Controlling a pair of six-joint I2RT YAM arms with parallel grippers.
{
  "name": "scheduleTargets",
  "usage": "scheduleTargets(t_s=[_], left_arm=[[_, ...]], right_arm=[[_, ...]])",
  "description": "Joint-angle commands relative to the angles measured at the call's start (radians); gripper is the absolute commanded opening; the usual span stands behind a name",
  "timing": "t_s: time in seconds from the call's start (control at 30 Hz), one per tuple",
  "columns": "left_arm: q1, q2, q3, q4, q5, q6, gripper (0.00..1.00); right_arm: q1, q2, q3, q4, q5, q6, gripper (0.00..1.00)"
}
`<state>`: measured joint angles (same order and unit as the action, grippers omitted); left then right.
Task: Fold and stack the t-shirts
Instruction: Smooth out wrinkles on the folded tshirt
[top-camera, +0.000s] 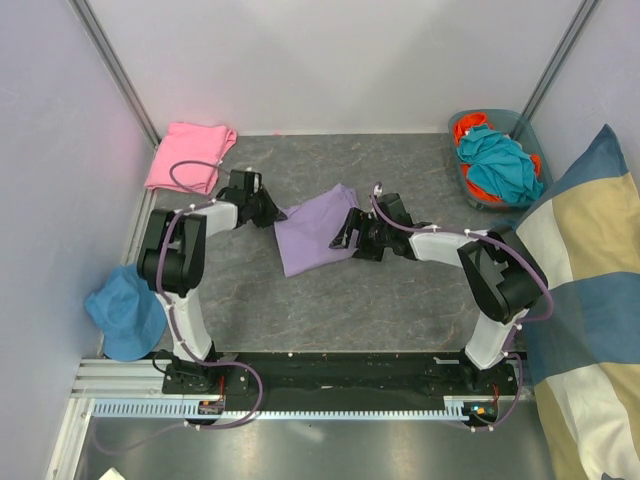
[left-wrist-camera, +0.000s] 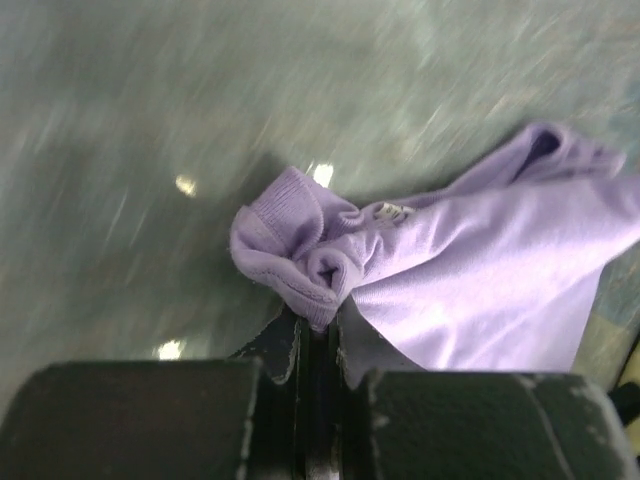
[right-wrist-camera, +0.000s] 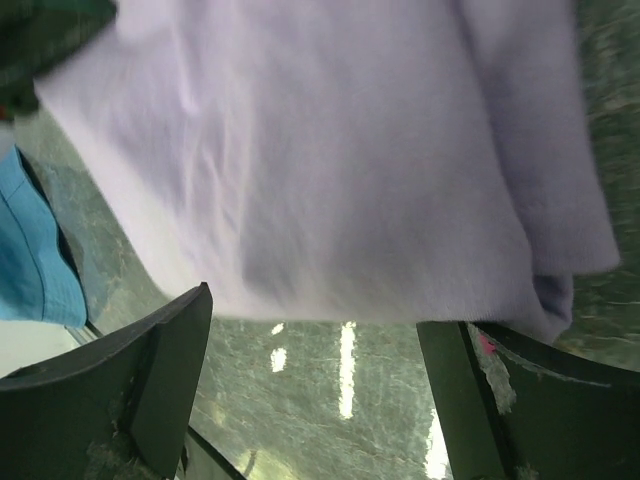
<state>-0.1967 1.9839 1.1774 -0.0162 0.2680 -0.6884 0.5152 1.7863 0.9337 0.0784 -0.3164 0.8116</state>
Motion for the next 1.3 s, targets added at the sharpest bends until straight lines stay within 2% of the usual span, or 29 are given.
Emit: scheduleTargets(t_s=[0.0,0.13,0.3,0.53,0.63,0.7,0.73,0.77,0.8,1.0,1.1,1.2,1.27], left_arm=[[-0.007,-0.143,-0.168,-0.123,-0.098,-0.131,0.02],[-0.032,-0.346,-0.371,-0.139,-0.121,-0.235,0.02],[-0.092,-0.549,-0.550,-0.182,-0.147,-0.348,0.02],[-0.190,-0.772,-0.674,-0.300,-0.173,-0.479,0.02],[-0.214,-0.839,-0.699,-0.372,-0.171,-0.510,0.10],[-0.219,-0.884,-0.703,-0.434,-0.170,-0.520,0.46],[-0.219,-0.901,-0.702,-0.456,-0.170,-0.526,0.60],[-0.221,-0.915,-0.700,-0.473,-0.177,-0.530,0.88],[-0.221,-0.950,-0.690,-0.511,-0.179,-0.528,0.98],[-0.221,-1.076,-0.589,-0.655,-0.242,-0.511,1.00],[-0.221,-1.140,-0.513,-0.703,-0.320,-0.472,1.00],[-0.219,-1.146,-0.469,-0.661,-0.407,-0.371,1.00],[-0.219,-1.096,-0.447,-0.566,-0.427,-0.292,1.00]], right_arm=[[-0.035,0.018,0.024,-0.077,0.059,-0.061,0.91],[-0.049,-0.001,0.028,-0.130,0.076,-0.100,0.91],[-0.081,0.007,0.045,-0.138,0.083,-0.118,0.91],[-0.109,0.100,0.204,-0.157,0.063,-0.164,0.91],[-0.118,0.157,0.282,-0.195,0.062,-0.181,0.91],[-0.121,0.156,0.290,-0.201,0.068,-0.186,0.91],[-0.124,0.148,0.287,-0.204,0.072,-0.187,0.91],[-0.124,0.131,0.283,-0.206,0.079,-0.192,0.91],[-0.124,0.122,0.278,-0.213,0.088,-0.198,0.91],[-0.124,0.021,0.217,-0.262,0.128,-0.227,0.91],[-0.124,-0.045,0.169,-0.282,0.135,-0.233,0.91],[-0.122,-0.114,0.107,-0.296,0.129,-0.229,0.91],[-0.121,-0.169,0.059,-0.299,0.119,-0.210,0.91]])
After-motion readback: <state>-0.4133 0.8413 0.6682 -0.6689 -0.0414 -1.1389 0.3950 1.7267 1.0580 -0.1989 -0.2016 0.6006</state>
